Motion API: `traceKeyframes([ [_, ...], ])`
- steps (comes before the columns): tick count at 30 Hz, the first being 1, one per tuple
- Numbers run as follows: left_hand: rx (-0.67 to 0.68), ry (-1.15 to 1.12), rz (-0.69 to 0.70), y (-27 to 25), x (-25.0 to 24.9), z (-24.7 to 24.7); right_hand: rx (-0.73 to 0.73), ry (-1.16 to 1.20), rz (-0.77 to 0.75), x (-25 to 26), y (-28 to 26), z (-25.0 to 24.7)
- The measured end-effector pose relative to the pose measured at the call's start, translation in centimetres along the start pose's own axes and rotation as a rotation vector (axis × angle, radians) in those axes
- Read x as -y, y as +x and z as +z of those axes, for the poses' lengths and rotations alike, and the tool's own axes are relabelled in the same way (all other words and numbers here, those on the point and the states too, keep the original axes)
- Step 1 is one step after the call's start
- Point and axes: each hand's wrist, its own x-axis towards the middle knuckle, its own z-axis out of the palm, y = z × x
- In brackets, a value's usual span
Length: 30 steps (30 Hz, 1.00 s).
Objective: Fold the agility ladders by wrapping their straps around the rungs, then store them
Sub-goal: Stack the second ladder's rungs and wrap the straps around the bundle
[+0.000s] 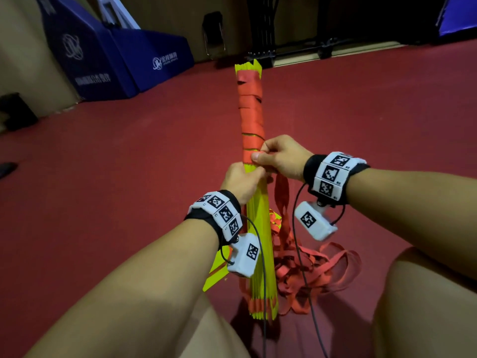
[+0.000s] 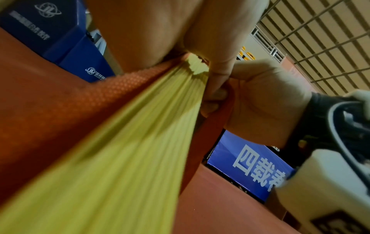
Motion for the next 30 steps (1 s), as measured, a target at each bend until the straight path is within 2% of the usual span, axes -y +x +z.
traceKeyframes([
  [2, -0.022, 0.033, 0.021, 0.3, -0.1, 0.1, -0.070, -0.018, -0.002, 0.0, 0.3, 0.2],
  [6, -0.081, 0.126, -0.027, 1.0, -0.1, 0.4, -0.157, -0.071, -0.004, 0.2, 0.7, 0.4],
  [12, -0.099, 0.272, 0.015, 0.5, 0.2, 0.8, -0.293, -0.061, 0.035, 0.5, 1.7, 0.5],
  [16, -0.087, 0.145, 0.035, 0.6, 0.0, 0.5, -0.245, -0.071, -0.009, 0.3, 1.6, -0.2],
  [20, -0.079, -0.040, -0.063, 1.5, 1.2, 0.6, -0.145, -0.227, -0.032, -0.3, 1.0, -1.3],
  [24, -0.061, -0.246, -0.050, 1.5, 0.4, 0.8, 0.006, -0.022, 0.007, -1.0, 0.4, -1.8],
  [27, -0.080, -0.351, -0.055, 1.4, -0.3, 1.1, 0.018, 0.122, 0.012, -0.9, 0.2, -1.9],
  [30, -0.103, -0.383, -0.086, 1.4, -0.6, 1.2, -0.005, 0.013, -0.004, -1.0, 0.1, -2.3],
])
